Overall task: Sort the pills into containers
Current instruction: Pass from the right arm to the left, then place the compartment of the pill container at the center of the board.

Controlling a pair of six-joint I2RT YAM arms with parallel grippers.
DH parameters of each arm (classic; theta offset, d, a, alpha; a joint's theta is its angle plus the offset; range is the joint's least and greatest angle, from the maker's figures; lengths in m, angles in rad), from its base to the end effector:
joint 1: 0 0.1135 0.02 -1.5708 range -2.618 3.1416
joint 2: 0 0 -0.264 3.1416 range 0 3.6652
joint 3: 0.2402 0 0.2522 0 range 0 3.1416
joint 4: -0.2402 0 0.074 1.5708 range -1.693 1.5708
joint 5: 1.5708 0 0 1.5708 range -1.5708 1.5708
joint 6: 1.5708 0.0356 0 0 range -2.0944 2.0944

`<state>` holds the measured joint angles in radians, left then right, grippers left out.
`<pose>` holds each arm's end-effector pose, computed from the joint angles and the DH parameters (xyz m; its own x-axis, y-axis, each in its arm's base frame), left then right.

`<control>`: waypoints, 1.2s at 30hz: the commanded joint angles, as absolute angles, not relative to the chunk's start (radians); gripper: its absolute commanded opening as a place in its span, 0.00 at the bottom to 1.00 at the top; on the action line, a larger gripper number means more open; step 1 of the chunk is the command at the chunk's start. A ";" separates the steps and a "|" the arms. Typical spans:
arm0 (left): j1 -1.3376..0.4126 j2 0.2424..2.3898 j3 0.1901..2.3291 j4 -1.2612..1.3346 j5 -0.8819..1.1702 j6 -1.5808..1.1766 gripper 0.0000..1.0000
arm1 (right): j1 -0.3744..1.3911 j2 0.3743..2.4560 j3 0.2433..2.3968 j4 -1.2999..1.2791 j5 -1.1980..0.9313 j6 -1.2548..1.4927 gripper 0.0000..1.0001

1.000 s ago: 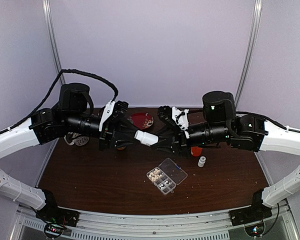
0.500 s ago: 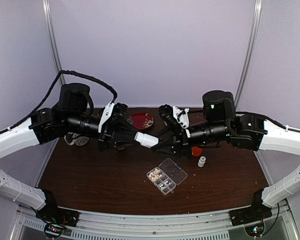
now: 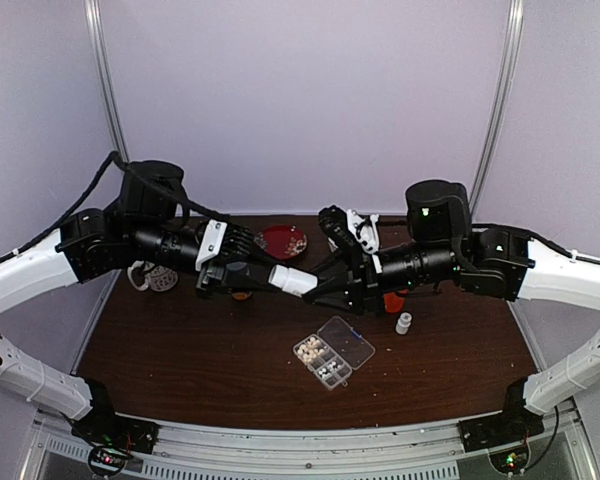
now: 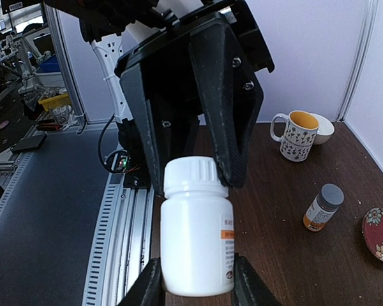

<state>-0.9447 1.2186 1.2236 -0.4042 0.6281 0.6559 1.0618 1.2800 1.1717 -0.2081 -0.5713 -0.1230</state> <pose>0.1403 -0.2297 0.3826 0.4129 0.2712 -0.8695 0.9099 -0.1640 0.3809 0.1260 0.2653 0.3672 -0.0296 -0.2649 -0.9638 -0.9961 -0.0719 0.0504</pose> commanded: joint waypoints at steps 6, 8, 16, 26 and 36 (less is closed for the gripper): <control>-0.954 1.202 1.215 -0.407 0.452 0.587 0.00 | 1.061 1.185 1.085 -0.163 -0.497 -0.096 0.74; -0.953 1.183 1.190 -0.426 0.372 0.516 0.00 | 1.055 1.143 1.031 -0.148 -0.434 -0.097 0.89; -0.953 1.249 1.213 -0.627 -0.052 0.055 0.00 | 1.039 1.061 0.919 -0.195 -0.092 0.032 0.95; -0.897 1.436 1.257 -0.890 -0.245 -0.342 0.00 | 1.037 1.085 0.904 -0.312 0.178 0.254 0.95; -0.757 1.539 1.197 -0.840 -0.175 -0.409 0.00 | 1.004 1.093 0.760 -0.237 0.144 0.416 0.72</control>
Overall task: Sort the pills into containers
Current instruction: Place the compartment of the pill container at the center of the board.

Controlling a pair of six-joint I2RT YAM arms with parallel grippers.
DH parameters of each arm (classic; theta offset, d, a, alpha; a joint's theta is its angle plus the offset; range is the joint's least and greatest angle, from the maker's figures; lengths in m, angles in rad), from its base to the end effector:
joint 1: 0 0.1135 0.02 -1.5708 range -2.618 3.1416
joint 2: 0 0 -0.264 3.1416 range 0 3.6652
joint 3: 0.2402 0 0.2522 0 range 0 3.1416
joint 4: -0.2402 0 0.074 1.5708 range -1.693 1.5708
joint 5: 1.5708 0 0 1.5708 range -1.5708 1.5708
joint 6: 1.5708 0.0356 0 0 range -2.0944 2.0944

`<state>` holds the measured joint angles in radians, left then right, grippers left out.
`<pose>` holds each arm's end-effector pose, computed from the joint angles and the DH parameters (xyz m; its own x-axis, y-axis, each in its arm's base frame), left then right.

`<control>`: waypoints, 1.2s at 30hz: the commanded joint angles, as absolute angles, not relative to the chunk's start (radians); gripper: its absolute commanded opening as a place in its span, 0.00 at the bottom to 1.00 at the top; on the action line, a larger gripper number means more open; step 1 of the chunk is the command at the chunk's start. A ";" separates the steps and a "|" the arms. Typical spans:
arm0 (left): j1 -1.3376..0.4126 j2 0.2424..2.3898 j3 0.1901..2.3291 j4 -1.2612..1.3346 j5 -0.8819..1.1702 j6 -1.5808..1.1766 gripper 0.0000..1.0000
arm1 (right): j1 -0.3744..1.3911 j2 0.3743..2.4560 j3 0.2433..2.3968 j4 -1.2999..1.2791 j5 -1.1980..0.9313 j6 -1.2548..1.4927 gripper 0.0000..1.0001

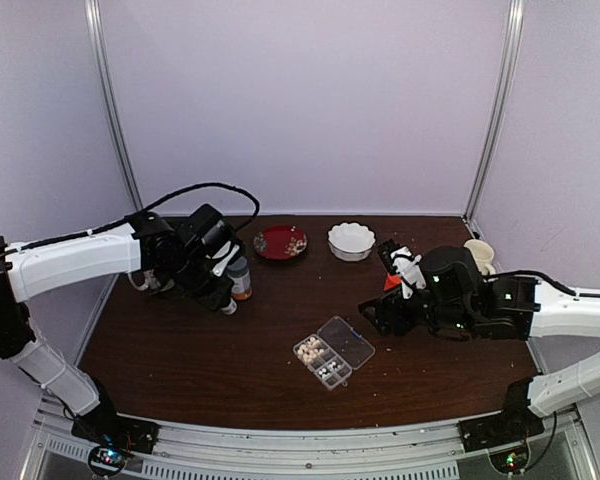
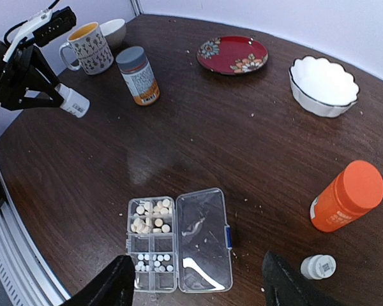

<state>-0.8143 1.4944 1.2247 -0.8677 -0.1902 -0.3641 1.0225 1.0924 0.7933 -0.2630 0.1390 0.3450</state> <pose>0.2092 -0.2119 0.2704 -0.8170 0.3562 -0.4535 0.3946 0.9188 0.0108 0.1307 0.2045 0.2748 -0.5266 -0.2196 -0.8213 -0.6439 0.7338 0.2167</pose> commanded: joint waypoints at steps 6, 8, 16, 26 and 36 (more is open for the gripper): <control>-0.695 1.644 1.200 -0.828 -0.162 -0.376 0.00 | 0.966 1.126 0.781 -0.376 0.230 0.426 0.73; -0.684 1.684 1.211 -0.828 -0.160 -0.367 0.00 | 0.947 1.137 0.791 -0.421 0.250 0.436 0.73; -0.671 1.743 1.231 -0.797 -0.127 -0.355 0.15 | 0.864 1.155 0.777 -0.494 0.238 0.469 0.75; -0.672 1.716 1.214 -0.792 -0.136 -0.348 0.53 | 0.776 1.302 0.796 -0.523 0.140 0.474 0.64; -0.687 1.591 1.210 -0.791 -0.134 -0.334 0.59 | 0.721 1.374 0.840 -0.503 0.123 0.473 0.55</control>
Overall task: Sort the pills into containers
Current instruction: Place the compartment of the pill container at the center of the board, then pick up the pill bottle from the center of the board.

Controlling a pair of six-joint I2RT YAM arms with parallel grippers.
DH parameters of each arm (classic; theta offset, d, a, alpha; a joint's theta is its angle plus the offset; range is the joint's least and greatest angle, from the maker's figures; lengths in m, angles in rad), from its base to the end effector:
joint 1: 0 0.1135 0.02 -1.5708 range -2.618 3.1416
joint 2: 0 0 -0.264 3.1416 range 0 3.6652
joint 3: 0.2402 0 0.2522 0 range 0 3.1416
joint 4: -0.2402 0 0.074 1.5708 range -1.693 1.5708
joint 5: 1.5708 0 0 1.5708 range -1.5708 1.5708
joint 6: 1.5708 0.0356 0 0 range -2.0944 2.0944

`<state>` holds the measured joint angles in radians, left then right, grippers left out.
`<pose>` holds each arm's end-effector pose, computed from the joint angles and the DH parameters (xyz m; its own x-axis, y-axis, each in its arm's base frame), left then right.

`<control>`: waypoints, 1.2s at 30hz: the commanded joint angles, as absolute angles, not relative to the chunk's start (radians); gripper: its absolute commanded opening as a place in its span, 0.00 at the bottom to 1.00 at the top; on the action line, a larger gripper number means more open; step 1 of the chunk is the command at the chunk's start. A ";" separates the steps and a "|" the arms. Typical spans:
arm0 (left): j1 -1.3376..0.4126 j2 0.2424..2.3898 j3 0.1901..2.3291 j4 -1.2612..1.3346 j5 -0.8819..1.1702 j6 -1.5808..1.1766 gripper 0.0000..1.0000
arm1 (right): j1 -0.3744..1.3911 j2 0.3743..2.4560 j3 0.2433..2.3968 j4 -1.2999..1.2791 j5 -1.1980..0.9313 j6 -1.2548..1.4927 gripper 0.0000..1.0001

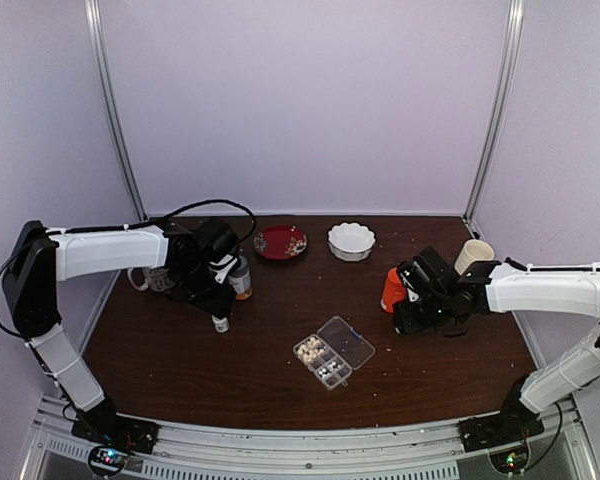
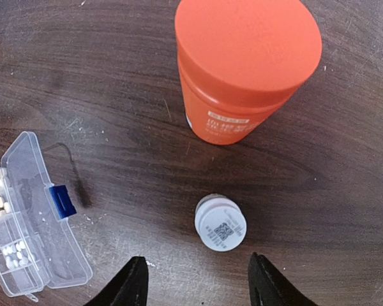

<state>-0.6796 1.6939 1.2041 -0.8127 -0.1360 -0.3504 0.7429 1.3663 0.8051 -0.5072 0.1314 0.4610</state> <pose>0.2564 -0.2010 0.2078 -0.9086 0.2969 -0.2939 0.3011 0.9530 0.0318 0.1934 0.1713 0.1966 -0.8558 -0.1871 -0.4823 -0.2718 0.9559 0.1114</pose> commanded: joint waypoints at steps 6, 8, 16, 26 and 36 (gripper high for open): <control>-0.718 1.457 1.189 -0.729 -0.169 -0.318 0.63 | 0.695 1.420 0.871 -0.510 0.106 0.475 0.46; -0.723 1.390 1.158 -0.679 -0.177 -0.317 0.63 | 0.694 1.436 0.878 -0.514 0.112 0.476 0.45; -0.730 1.171 1.018 -0.479 -0.149 -0.287 0.63 | 0.688 1.478 0.903 -0.543 0.163 0.474 0.44; -0.730 1.148 0.991 -0.469 -0.147 -0.288 0.63 | 0.687 1.486 0.897 -0.549 0.199 0.477 0.44; -0.730 1.144 0.989 -0.481 -0.161 -0.290 0.63 | 0.687 1.512 0.893 -0.530 0.192 0.477 0.41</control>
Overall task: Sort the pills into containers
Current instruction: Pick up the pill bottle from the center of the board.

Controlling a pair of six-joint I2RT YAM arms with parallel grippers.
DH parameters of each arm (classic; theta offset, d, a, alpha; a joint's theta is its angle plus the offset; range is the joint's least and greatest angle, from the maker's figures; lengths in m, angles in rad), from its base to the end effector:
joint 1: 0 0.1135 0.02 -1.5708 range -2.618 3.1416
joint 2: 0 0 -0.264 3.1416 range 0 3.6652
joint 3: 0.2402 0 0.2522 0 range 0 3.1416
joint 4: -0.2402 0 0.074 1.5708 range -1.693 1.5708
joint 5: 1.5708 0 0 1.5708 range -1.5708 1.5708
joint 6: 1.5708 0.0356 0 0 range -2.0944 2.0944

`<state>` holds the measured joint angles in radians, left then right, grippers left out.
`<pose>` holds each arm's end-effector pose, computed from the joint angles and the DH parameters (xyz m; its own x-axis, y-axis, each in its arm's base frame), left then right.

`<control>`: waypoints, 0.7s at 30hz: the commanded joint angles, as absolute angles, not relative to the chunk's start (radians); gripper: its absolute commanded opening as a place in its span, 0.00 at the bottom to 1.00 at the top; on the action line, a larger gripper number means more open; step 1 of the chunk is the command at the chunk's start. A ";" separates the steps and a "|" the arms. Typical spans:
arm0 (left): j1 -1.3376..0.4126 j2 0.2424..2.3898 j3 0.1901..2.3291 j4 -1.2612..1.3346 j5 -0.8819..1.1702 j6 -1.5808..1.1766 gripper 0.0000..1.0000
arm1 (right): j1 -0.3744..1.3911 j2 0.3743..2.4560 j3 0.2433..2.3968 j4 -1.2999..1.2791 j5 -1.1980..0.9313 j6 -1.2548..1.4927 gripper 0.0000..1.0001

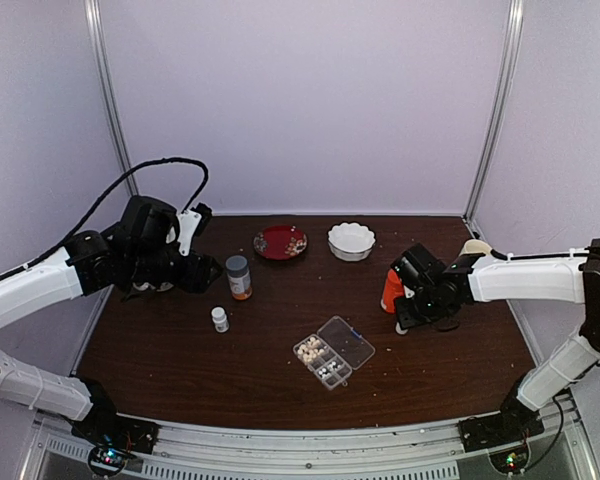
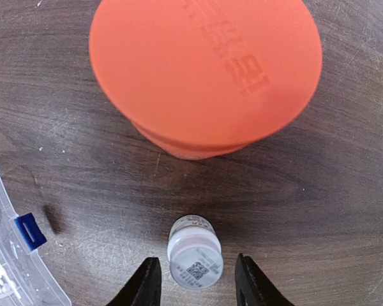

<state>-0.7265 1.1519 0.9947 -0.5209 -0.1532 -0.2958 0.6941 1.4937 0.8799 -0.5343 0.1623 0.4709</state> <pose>0.1897 -0.1613 0.3071 -0.6140 0.1602 -0.7729 0.4063 0.9036 -0.1354 0.2183 0.1742 0.1851 -0.8880 -0.1565 -0.4324 -0.1991 0.9784 0.0548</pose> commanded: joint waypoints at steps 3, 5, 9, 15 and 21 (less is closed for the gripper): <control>-0.730 1.143 0.995 -0.492 -0.174 -0.293 0.63 | 0.687 1.521 0.897 -0.528 0.193 0.477 0.41; -0.730 1.143 0.996 -0.496 -0.178 -0.293 0.63 | 0.687 1.525 0.899 -0.524 0.192 0.477 0.39; -0.730 1.141 0.996 -0.496 -0.182 -0.292 0.63 | 0.687 1.529 0.902 -0.524 0.195 0.477 0.38; -0.730 1.138 0.996 -0.500 -0.186 -0.290 0.63 | 0.687 1.535 0.900 -0.522 0.197 0.475 0.32; -0.730 1.140 0.994 -0.502 -0.186 -0.290 0.63 | 0.687 1.536 0.901 -0.520 0.199 0.472 0.26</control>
